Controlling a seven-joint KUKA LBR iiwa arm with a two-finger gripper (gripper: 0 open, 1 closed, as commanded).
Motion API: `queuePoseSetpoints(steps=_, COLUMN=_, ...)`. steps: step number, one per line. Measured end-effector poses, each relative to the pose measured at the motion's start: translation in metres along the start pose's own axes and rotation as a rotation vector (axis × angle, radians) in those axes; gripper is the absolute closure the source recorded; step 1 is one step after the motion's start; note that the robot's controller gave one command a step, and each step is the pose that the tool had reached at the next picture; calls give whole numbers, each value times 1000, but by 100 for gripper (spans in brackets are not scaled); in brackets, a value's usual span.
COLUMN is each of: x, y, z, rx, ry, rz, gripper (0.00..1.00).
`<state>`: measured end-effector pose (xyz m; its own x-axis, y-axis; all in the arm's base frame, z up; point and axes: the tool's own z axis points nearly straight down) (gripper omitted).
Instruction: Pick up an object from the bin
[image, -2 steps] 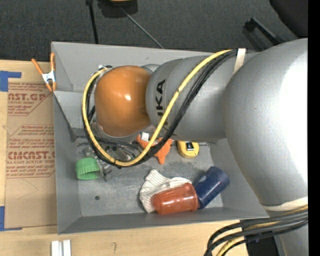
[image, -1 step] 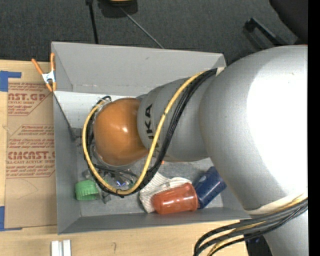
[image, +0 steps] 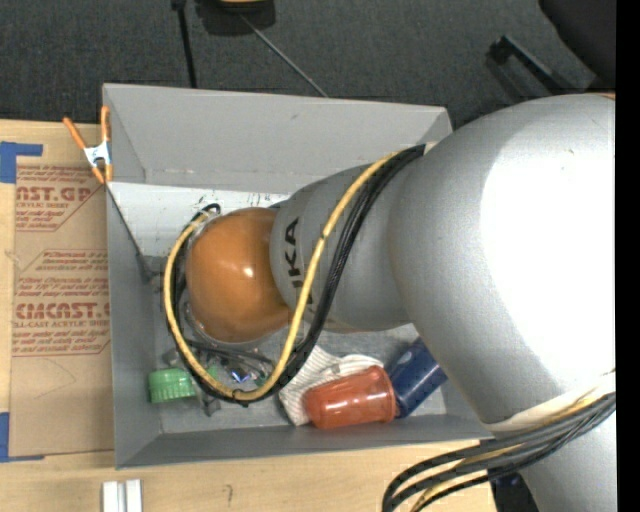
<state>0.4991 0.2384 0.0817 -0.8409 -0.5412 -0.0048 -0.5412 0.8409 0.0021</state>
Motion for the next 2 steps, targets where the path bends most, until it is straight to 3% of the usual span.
queuePoseSetpoints(steps=1, x=-6, y=-3, z=-8, rx=1, ry=-5, rz=2, gripper=100)
queuePoseSetpoints(steps=2, x=-49, y=-43, z=0, rx=6, ry=-18, rz=188, gripper=100)
